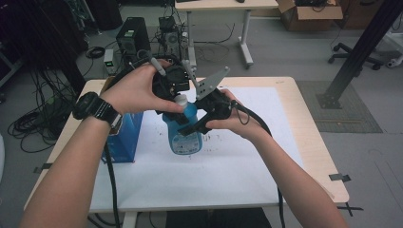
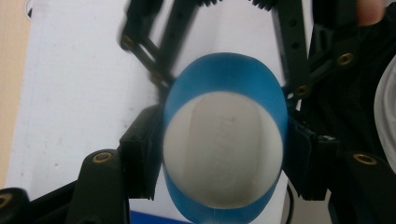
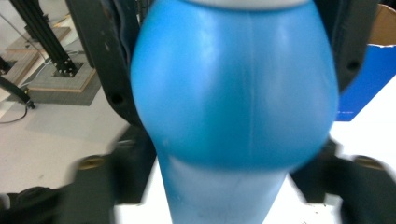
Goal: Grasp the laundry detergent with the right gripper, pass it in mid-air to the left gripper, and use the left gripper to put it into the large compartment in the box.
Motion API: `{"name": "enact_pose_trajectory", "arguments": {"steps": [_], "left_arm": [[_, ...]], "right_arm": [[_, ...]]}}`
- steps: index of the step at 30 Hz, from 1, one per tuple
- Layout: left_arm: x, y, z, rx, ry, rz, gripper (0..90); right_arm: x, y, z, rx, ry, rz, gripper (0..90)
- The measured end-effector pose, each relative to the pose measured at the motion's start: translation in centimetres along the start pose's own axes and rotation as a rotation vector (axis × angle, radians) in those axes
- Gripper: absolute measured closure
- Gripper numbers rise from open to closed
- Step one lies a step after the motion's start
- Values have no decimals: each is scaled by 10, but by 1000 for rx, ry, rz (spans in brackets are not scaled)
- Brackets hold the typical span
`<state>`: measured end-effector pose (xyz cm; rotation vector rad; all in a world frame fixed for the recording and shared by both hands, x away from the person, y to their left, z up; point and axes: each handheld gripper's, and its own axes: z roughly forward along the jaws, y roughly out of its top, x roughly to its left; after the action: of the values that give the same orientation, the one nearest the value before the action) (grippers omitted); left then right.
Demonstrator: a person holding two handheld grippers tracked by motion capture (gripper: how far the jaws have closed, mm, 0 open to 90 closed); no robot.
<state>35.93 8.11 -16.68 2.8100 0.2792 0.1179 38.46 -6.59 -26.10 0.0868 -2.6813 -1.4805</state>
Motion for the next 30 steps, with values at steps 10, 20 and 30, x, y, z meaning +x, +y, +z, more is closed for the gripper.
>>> {"name": "enact_pose_trajectory", "arguments": {"steps": [10,20,30], "left_arm": [[15,-3,-28,89,76,-224,380],[38,-26,-66,101,235,-582,380],[60,-62,-103,73,357,-970,380]], "right_arm": [[-6,-20,-19,54,-73,71,45],[-13,-60,-64,128,-179,129,33],[-18,-114,-107,188,-296,214,36]]}}
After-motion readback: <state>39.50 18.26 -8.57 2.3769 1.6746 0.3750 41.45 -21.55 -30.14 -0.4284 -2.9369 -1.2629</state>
